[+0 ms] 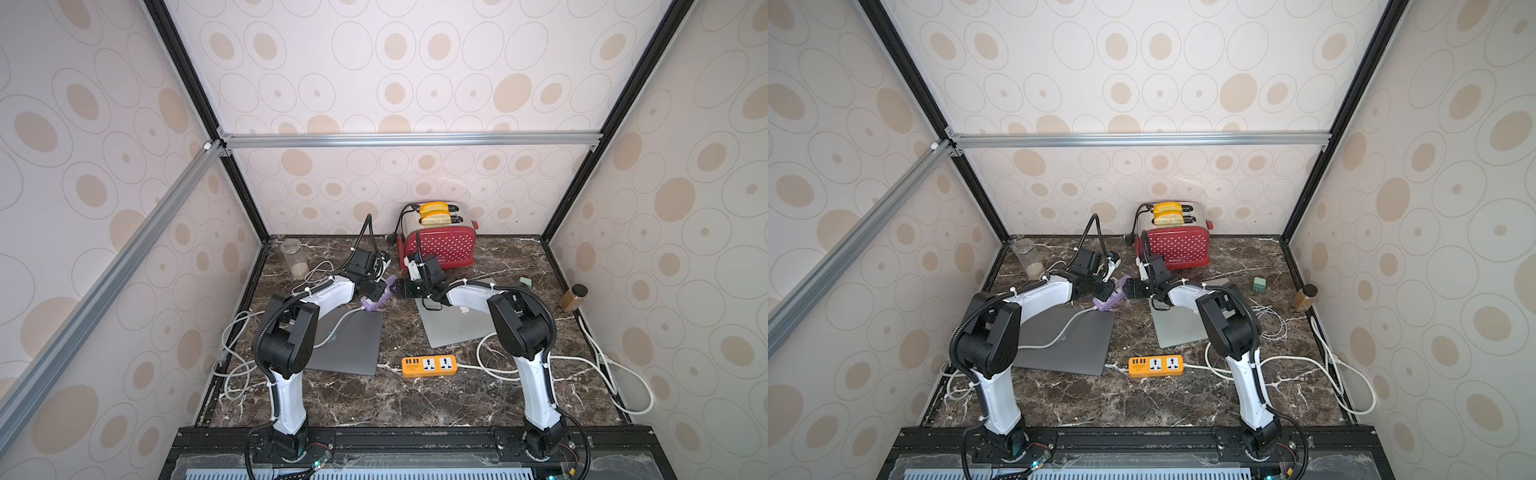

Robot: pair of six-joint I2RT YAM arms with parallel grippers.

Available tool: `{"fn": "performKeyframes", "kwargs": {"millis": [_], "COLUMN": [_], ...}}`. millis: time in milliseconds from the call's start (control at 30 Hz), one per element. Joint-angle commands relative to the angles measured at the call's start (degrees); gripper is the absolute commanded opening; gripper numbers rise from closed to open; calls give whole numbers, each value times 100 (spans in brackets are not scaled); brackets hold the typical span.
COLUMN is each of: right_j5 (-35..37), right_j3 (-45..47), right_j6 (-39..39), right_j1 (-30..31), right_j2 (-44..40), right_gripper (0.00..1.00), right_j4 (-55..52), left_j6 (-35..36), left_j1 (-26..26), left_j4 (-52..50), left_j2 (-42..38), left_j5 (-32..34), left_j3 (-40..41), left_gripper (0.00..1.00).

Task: Unplug the laptop charger
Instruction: Remove the plug from the socket.

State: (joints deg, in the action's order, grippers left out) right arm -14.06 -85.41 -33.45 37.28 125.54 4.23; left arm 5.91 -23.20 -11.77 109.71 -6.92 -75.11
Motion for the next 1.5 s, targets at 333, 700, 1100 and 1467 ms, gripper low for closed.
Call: {"fn": "performKeyframes", "kwargs": {"millis": [333,700,1100,1467], "right_j5": [656,772,895,878], "right_j3": [-923,-864,-1057,-1192], "right_j6": [-294,-361,-298,-315], "right_j1": [92,91,158,179], "right_j2": [444,576,670,779], "right_gripper": [78,78,78,78], "right_j4": [-1496,-1578,-1882,-2012], "left_j6": [-65,-22,395,896], "left_j1": [-47,-47,-98,-351], "left_j4": [-250,-294,-524,-827], "left_j2": [43,-57,141,399], "left_j5": [-212,-468,-479,87], "left_j3": [-231,-305,-643,-875], "left_gripper": [21,22,24,24]}}
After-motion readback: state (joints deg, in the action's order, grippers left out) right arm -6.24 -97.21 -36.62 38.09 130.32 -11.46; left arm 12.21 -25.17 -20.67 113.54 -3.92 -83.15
